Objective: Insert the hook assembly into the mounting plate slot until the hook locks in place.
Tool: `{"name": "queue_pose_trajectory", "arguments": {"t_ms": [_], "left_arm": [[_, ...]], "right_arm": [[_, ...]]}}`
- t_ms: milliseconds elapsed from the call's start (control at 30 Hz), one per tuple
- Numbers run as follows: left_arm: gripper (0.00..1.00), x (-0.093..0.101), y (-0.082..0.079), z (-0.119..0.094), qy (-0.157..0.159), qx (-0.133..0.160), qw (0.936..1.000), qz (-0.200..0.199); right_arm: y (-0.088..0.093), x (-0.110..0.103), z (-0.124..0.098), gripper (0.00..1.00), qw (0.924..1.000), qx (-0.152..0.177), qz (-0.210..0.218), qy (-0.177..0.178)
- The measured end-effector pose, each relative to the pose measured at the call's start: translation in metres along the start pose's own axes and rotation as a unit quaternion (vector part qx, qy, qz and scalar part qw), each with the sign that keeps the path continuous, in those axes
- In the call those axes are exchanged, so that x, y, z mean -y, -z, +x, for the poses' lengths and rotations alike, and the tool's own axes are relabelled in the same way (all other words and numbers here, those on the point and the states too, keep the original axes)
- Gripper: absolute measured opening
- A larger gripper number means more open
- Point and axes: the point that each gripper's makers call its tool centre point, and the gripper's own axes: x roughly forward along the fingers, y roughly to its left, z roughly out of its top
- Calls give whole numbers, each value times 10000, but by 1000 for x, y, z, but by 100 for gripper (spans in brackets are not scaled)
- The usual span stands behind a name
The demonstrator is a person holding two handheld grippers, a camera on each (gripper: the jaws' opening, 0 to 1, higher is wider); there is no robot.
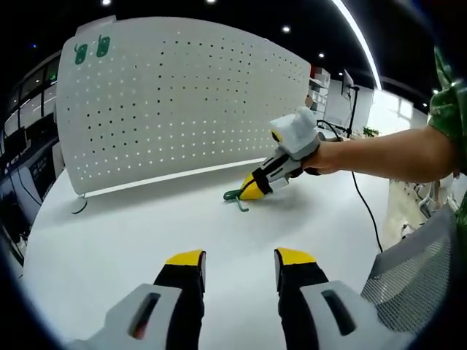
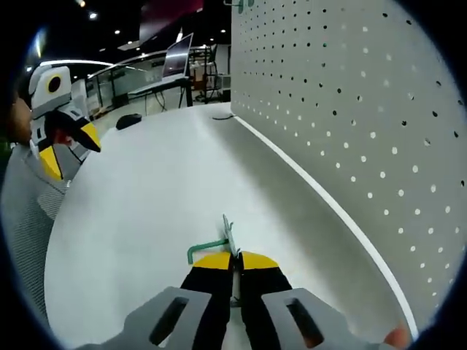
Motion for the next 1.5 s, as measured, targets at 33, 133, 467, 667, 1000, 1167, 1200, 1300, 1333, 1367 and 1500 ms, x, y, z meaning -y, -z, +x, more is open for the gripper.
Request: {"name": "queue_pose_trajectory", "arguments": {"t_ms": [33, 133, 467, 667, 1000, 1167, 1200, 1300, 1333, 1367, 1500], "left_arm": [[39, 0, 0, 0, -1, 2, 10000, 0], [39, 0, 0, 0, 0, 6, 10000, -1], [39, 3, -3, -1, 38, 55, 10000, 21], [39, 4, -5, -2, 60, 96, 9999, 34], [38, 6, -7, -4, 83, 143, 9999, 46], [38, 6, -9, -3, 93, 168, 9998, 43], [38, 6, -9, -3, 94, 170, 9998, 43], [38, 6, -10, -3, 93, 186, 9998, 39], [38, 6, -10, -4, 93, 191, 9998, 37], [38, 6, -11, -4, 92, 202, 9997, 40], [38, 6, -12, -4, 99, 230, 9997, 44]], "right_arm": [[0, -1, 0, 1, 10000, -38, 5, -10], [-2, -2, -1, 1, 10000, -59, -12, -22], [-13, -2, -9, 1, 10000, -46, -40, 27], [-18, -4, -14, 0, 9999, -30, -79, 78], [-25, 0, -17, 0, 9998, -1, -80, 183], [-30, 0, -17, 0, 9997, 8, -100, 209], [-30, 0, -17, 0, 9997, 2, -111, 223], [-30, -1, -17, 0, 9997, -6, -75, 219], [-31, -2, -18, 0, 9997, -8, -85, 237], [-31, -2, -19, 0, 9997, -6, -85, 244], [-35, -3, -22, 0, 9996, 37, -45, 291]]}}
